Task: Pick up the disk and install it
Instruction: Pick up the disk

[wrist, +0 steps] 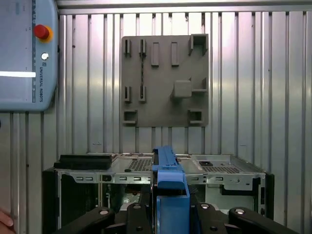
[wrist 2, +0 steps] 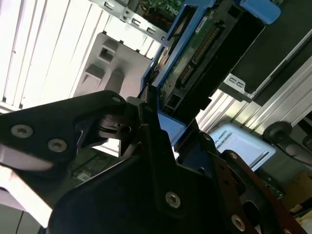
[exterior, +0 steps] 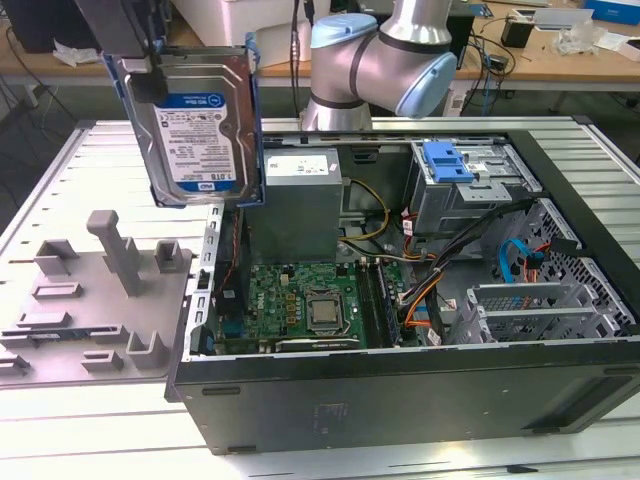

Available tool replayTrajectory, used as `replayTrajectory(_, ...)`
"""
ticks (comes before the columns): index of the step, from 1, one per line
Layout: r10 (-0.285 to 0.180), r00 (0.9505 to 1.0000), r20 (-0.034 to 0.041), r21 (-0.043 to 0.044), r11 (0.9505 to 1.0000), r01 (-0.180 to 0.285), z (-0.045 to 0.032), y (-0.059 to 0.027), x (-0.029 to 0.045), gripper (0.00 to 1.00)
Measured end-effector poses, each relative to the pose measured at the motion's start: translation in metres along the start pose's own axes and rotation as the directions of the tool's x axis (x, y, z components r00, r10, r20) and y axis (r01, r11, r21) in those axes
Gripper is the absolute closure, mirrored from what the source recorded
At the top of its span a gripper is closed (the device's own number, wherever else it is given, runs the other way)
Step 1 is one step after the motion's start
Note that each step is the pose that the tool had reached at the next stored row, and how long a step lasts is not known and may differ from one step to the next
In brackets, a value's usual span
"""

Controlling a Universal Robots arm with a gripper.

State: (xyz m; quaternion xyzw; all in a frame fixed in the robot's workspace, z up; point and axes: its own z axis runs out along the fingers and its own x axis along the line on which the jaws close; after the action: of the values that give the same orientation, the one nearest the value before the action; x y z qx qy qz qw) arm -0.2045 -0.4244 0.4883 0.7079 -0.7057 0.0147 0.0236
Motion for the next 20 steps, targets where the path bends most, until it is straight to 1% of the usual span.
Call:
replayTrajectory(8, 0.000, 1.0000, 0.0001, -0.0035, 1.0000, 0.000, -0.0023, -0.0206, 0.0115, 0.64)
replayTrajectory(9, 0.000, 1.0000, 0.0001, -0.0044, 1.0000, 0.000, -0.0028, -0.0261, 0.0144, 0.64)
replayTrajectory(14, 0.000, 1.0000, 0.0001, -0.0065, 1.0000, 0.000, -0.0037, -0.0430, 0.0222, 0.64)
replayTrajectory(20, 0.000, 1.0000, 0.0001, -0.0086, 1.0000, 0.000, -0.0042, -0.0612, 0.0298, 0.64)
